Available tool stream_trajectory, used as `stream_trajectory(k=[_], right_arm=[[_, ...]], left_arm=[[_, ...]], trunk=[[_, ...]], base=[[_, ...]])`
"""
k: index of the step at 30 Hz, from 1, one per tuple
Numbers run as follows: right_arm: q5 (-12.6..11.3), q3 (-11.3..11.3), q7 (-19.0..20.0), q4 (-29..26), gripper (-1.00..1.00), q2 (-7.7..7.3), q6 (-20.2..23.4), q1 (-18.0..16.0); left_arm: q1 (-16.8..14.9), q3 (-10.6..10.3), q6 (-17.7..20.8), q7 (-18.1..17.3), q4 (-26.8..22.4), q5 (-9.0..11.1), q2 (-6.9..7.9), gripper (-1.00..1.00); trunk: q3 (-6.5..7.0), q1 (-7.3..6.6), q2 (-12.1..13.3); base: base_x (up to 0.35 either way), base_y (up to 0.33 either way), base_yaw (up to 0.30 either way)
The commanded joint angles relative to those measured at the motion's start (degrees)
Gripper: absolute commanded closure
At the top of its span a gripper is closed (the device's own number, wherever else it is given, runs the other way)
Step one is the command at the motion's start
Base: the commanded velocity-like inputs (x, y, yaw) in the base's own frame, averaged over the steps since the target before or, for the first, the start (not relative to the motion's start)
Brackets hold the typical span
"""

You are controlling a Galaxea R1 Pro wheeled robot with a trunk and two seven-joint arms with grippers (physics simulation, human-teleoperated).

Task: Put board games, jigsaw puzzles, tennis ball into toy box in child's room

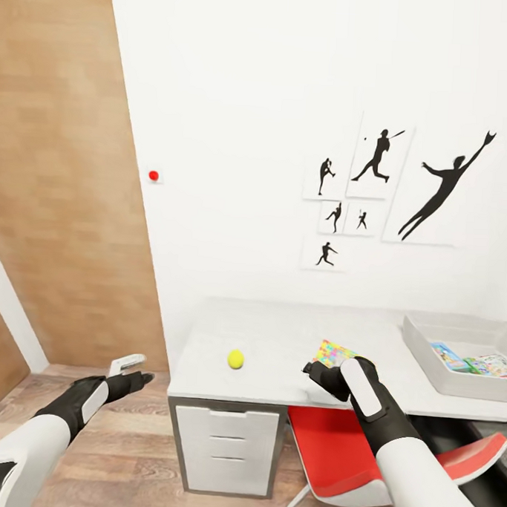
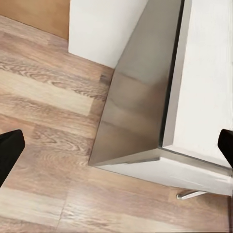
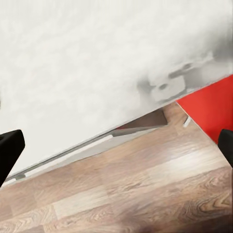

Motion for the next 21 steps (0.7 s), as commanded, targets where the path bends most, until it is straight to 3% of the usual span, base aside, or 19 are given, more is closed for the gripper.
stream_trajectory(k=[1, 5, 10, 13, 16, 21], right_arm=[[-0.6, 0.2, -0.5, 0.0, -1.0, -0.23, 0.0, -0.1], [-0.6, 0.2, -0.5, -0.1, -1.0, -1.18, 0.3, -0.1], [-0.6, -0.2, -0.5, -4.6, -1.0, -3.25, 3.8, -0.6], [-0.5, -0.5, -0.7, -8.8, -1.0, -3.73, 6.3, -0.6], [-0.4, -1.9, -1.2, -15.7, -1.0, -4.1, 10.4, -0.7], [-0.3, -5.7, -2.9, -21.1, -1.0, -4.21, 15.2, -0.8]], left_arm=[[0.0, 0.3, 0.8, -0.1, -0.2, 0.4, 0.09, -1.0], [0.0, 0.4, 2.7, -0.1, -2.3, 0.5, 0.29, -1.0], [0.0, 0.2, 14.8, -0.1, -13.1, 0.5, 0.36, -1.0], [0.1, 0.2, 19.2, -0.1, -18.2, 0.5, 0.4, -1.0], [0.9, 0.2, 23.8, -0.2, -24.7, 0.6, 0.42, -1.0], [2.0, 0.2, 26.5, -0.2, -29.0, 0.6, 0.43, -1.0]], trunk=[[-0.2, 0.04, -0.1], [-0.46, 0.04, -0.1], [-0.8, 0.04, -0.1], [-1.02, 0.04, -0.1], [-1.24, 0.04, -0.1], [-1.63, 0.04, -0.1]], base=[[0.0, 0.001, -0.218], [0.0, 0.0, -0.215], [0.0, 0.0, -0.205], [0.0, 0.0, -0.191], [0.0, 0.0, -0.179], [0.0, 0.0, -0.17]])
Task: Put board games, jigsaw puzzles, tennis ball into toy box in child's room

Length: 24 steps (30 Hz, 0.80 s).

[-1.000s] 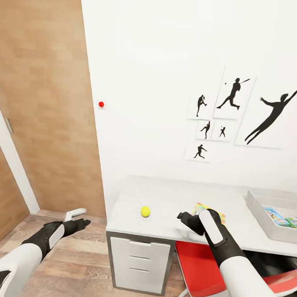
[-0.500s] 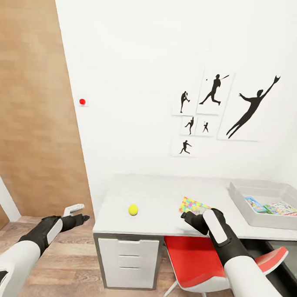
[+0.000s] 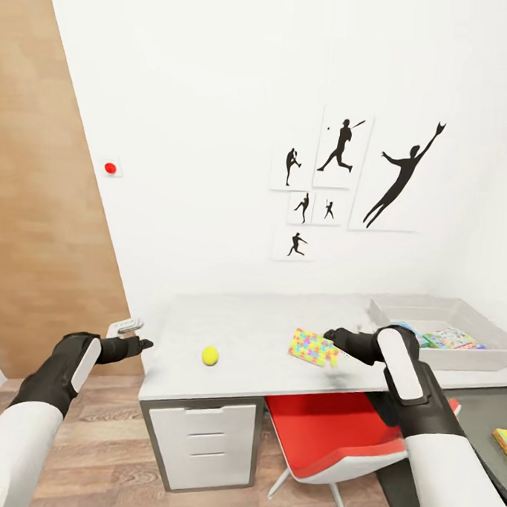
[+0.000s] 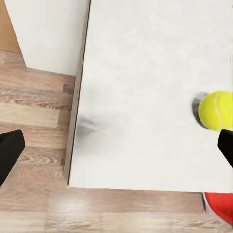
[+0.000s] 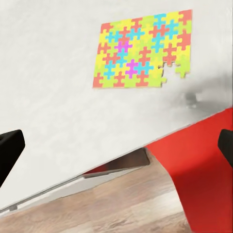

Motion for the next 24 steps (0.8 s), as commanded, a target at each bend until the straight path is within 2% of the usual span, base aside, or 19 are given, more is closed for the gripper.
stream_trajectory(k=[1, 2, 9, 24], right_arm=[[-0.7, -0.5, -0.8, -0.5, -1.0, -0.01, 0.6, -0.1], [-0.7, -1.9, -1.6, -2.5, -1.0, 0.05, 1.9, -0.2], [-0.7, -2.4, -1.8, -3.3, -1.0, 0.21, 2.3, -1.0], [-0.8, -2.4, -1.8, -6.3, -1.0, 0.42, 2.5, -0.9]], left_arm=[[0.0, 0.2, 0.6, -0.2, -0.4, 0.1, -0.01, -1.0], [0.2, 0.2, 1.6, -1.9, -1.2, 0.1, 0.2, -1.0], [0.3, 0.1, 2.1, -5.9, -1.4, -0.1, 1.33, -1.0], [0.3, 0.2, 3.5, -7.5, -1.5, 0.3, 1.53, -1.0]], trunk=[[-0.22, 0.04, -0.1], [-0.3, 0.04, -0.1], [-0.82, 0.04, -0.1], [-1.01, 0.04, -0.1]], base=[[0.0, 0.0, -0.167], [0.0, 0.0, -0.166], [0.0, 0.0, -0.14], [0.0, 0.0, -0.013]])
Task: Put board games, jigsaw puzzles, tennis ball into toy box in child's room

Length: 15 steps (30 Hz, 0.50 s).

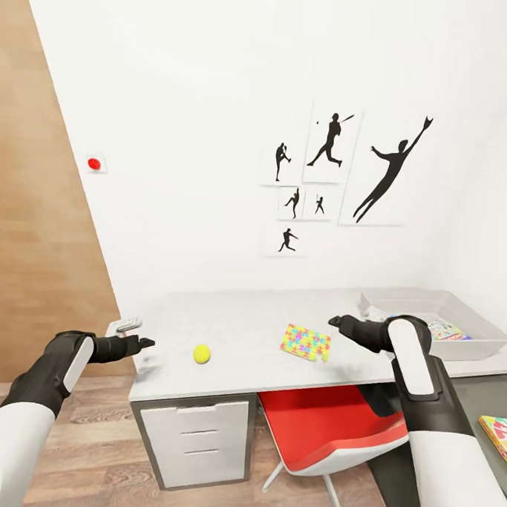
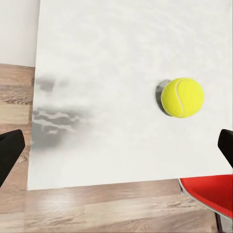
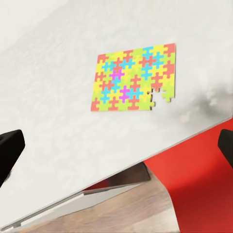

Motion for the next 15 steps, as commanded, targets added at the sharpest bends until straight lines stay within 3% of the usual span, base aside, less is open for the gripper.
stream_trajectory(k=[1, 8, 11, 15], right_arm=[[-0.6, 0.0, -0.6, -0.1, -1.0, 0.01, 0.2, -0.2], [-0.9, 0.3, -0.6, 0.6, -1.0, -0.26, 0.5, -3.0], [-0.7, 0.8, -0.8, 3.2, -1.0, 0.15, 0.8, -6.4], [-0.6, 2.1, -1.9, 7.5, -1.0, 0.44, 0.8, -11.1]], left_arm=[[-0.1, 0.1, 0.5, -0.6, -0.1, 0.2, 0.02, -1.0], [-0.3, 2.7, 3.8, -8.6, -0.7, 0.7, 1.35, -1.0], [-0.9, 3.8, 9.3, -12.0, -3.9, 0.4, 1.78, -1.0], [-3.0, 4.1, 11.7, -13.2, -6.2, 0.5, 1.92, -1.0]], trunk=[[-0.14, 0.04, -0.1], [-0.14, 0.04, -0.1], [-0.14, 0.04, -0.1], [-0.14, 0.04, -0.1]], base=[[0.0, 0.0, 0.0], [0.0, 0.0, 0.0], [0.0, 0.0, 0.0], [0.0, 0.0, 0.0]])
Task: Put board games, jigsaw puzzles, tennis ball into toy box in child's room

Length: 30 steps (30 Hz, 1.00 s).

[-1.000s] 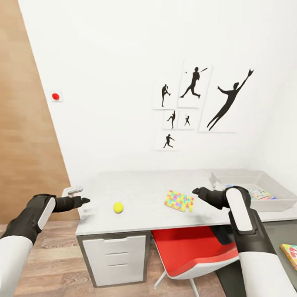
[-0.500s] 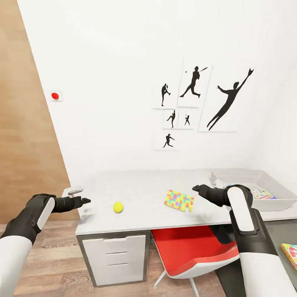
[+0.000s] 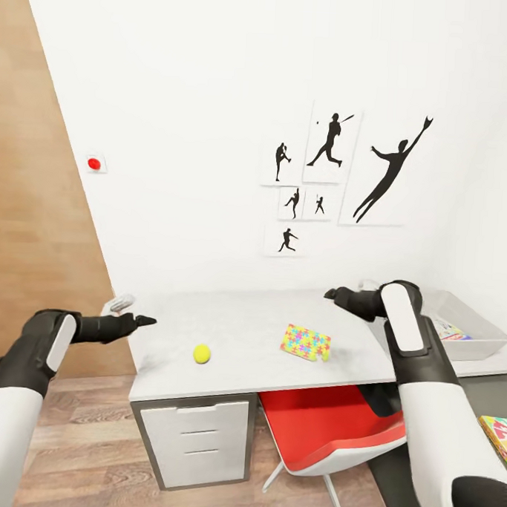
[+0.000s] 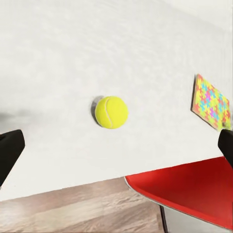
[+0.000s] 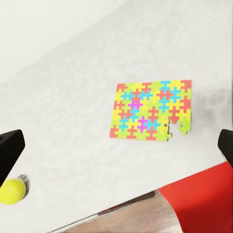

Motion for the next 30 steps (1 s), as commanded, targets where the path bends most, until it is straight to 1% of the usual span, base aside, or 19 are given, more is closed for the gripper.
stream_trajectory(k=[1, 2, 4, 5, 9, 10, 13, 14, 19, 26, 30], right_arm=[[-0.6, 0.4, -1.0, 1.2, -1.0, 0.04, 0.2, -1.1], [-0.7, 1.1, -1.9, 3.9, -1.0, 0.13, 0.2, -3.4], [-0.7, 1.6, -2.7, 6.7, -1.0, 0.22, 0.2, -5.9], [-0.8, 2.0, -3.4, 9.3, -1.0, 0.32, 0.2, -8.2], [-0.8, 2.4, -4.9, 14.8, -1.0, 0.69, 0.0, -11.9], [-0.8, 2.5, -5.9, 17.8, -1.0, 0.96, -0.2, -13.5], [-0.8, 2.4, -7.5, 21.7, -1.0, 1.23, -0.4, -15.6], [-0.9, 2.4, -8.2, 23.3, -1.0, 1.35, -0.4, -16.6], [-1.0, 2.2, -9.3, 25.4, -1.0, 1.55, -0.4, -18.0], [-1.1, 2.0, -9.5, 26.8, -1.0, 1.63, -0.5, -18.4], [-1.1, 1.9, -9.6, 27.6, -1.0, 1.55, -0.1, -18.5]], left_arm=[[-0.9, 0.1, 0.6, -0.2, 0.0, 0.0, -0.03, -1.0], [-2.5, -0.1, 0.9, -0.3, 0.6, -0.1, -0.15, -1.0], [-4.2, -0.4, 1.0, -0.2, 2.1, -0.3, -0.22, -1.0], [-5.9, -0.9, 1.1, -0.1, 4.2, -0.6, -0.18, -1.0], [-10.3, -1.7, 1.1, 0.1, 8.8, -1.6, 0.21, -1.0], [-13.1, -2.1, 1.1, 0.1, 10.7, -2.4, 0.65, -1.0], [-16.6, -2.8, 1.1, -0.1, 12.7, -4.0, 1.77, -1.0], [-18.2, -3.4, 1.1, -0.3, 13.4, -5.2, 2.72, -1.0], [-20.3, -4.8, 1.1, -1.0, 14.5, -7.0, 5.12, -1.0], [-21.0, -5.7, 1.1, -1.2, 14.6, -7.6, 6.26, -1.0], [-21.0, -5.8, 1.1, -1.2, 14.5, -7.7, 6.47, -1.0]], trunk=[[-0.14, 0.04, -0.1], [-0.14, 0.04, -0.1], [-0.14, 0.04, -0.1], [-0.14, 0.04, -0.1], [-0.14, 0.04, -0.1], [-0.14, 0.04, -0.1], [-0.14, 0.04, -0.1], [-0.14, 0.04, -0.1], [-0.14, 0.04, -0.1], [-0.25, 0.04, -0.1], [-0.55, 0.04, -0.1]], base=[[0.0, 0.0, 0.0], [0.0, 0.0, 0.0], [0.0, 0.0, 0.0], [0.0, 0.0, 0.0], [0.0, 0.0, 0.0], [0.0, 0.0, 0.0], [0.0, 0.0, 0.0], [0.0, 0.0, 0.0], [0.0, 0.0, 0.0], [0.0, 0.0, 0.0], [0.0, 0.0, 0.0]])
